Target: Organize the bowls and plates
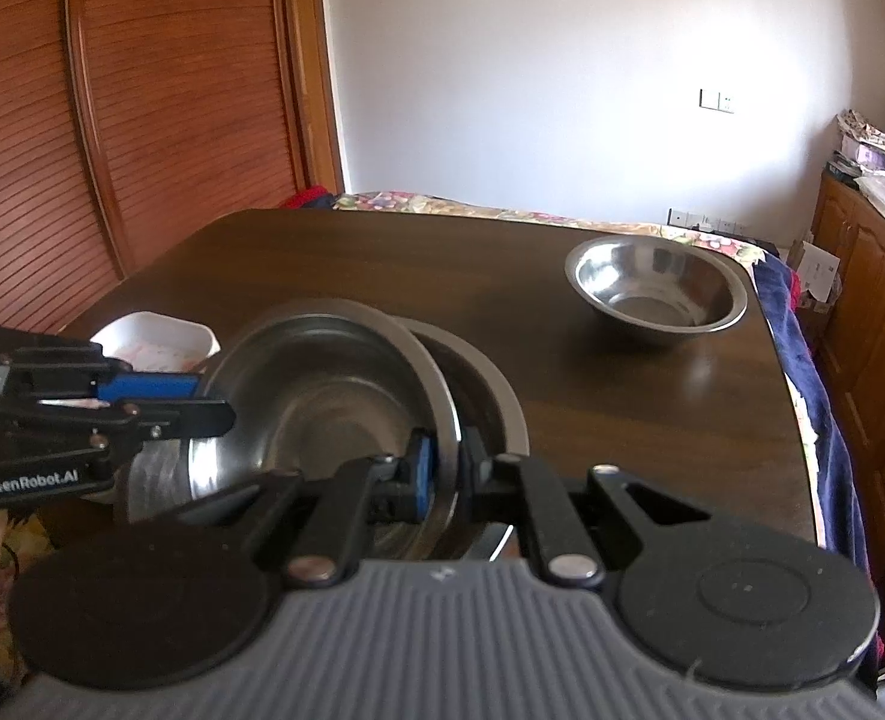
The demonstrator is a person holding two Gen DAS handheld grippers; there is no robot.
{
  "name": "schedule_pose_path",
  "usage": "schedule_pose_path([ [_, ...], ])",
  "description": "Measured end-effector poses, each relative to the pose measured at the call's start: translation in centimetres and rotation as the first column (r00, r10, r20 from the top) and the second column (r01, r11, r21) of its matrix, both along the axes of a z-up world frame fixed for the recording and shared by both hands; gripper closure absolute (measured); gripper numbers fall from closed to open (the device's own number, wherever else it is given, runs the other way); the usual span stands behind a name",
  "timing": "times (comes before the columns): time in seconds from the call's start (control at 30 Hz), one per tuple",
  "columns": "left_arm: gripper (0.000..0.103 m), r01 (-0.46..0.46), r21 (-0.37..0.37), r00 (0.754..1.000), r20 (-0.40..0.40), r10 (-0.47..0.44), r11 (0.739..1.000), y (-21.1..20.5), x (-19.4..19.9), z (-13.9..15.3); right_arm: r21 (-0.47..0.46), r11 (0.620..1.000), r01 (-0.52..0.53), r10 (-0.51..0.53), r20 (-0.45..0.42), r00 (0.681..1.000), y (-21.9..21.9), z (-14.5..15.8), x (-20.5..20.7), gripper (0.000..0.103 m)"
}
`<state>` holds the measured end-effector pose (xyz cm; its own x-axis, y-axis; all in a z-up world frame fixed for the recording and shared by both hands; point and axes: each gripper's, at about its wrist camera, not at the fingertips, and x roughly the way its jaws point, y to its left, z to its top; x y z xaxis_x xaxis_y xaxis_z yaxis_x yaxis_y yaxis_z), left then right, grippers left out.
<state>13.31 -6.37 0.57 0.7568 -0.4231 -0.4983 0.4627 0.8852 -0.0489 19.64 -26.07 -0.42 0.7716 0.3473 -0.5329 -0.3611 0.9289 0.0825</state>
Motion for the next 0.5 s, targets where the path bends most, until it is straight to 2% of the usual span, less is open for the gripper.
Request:
schedule_pose_path([
  [0.5,0.056,-0.006,-0.016,0.999,0.042,0.007,1.000,0.96,-0.55,0.56,-0.006,1.000,0.030,-0.029,0.068,0.997,0.06,0.20,0.07,0.090],
])
